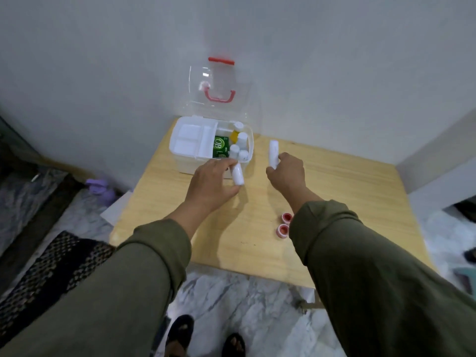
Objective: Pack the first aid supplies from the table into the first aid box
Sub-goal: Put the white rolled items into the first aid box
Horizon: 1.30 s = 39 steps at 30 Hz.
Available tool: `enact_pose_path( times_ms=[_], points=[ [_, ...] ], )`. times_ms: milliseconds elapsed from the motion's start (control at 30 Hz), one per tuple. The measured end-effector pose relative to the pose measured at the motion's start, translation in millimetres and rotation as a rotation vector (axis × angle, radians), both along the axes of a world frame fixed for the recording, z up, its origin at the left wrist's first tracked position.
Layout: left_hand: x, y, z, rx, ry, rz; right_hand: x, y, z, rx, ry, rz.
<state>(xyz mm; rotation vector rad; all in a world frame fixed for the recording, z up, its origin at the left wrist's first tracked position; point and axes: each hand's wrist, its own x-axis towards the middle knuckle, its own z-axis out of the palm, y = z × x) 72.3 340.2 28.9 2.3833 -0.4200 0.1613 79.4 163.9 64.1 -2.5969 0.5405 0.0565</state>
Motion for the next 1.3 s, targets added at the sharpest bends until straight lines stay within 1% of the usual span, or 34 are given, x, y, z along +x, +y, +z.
enact_pose_path(
  times_ms=[67,200,333,533,667,833,933,1033,1300],
  points=[
    [9.0,8.2,15.3,0.001,-0.057,-0.01,1.7,4.6,15.7,-0.023,-0.044,-0.03],
    [28.7,33.3,38.7,-0.05,-0.083,0.015,8.4,23.8,39.4,-0.018,-0.116,-0.083],
    [50.8,63.7,51.2,0.034,-0.111,0.03,18.8,52.9,48.8,0.021,-0.154,-0.127],
    [82.9,100.7,48.4,0.088,0.005,0.02,38.7,98.7,33.2,0.095,-0.18,-0.155],
    [99.8,115.8,39.8,0.125,0.102,-0.041,51.5,120.5,18.9,0.05,-0.17,-0.144],
    [117.5,128.0,25.8,0.15,0.207,-0.05,66.0,139.6,7.0,-0.008,-0.163,-0.14],
    [122.6,130.1,19.2,0.116,0.269,-0.058,74.4,146.0,-2.9,-0.031,-0.16,-0.156],
    [125.8,130.5,16.3,0.092,0.286,-0.078,80.2,150.9,-9.0,-0.076,-0.149,-0.142],
    [132.0,133.3,13.6,0.106,0.312,-0.103,85.8,156.6,-16.8,-0.208,-0.118,-0.122]
  ],
)
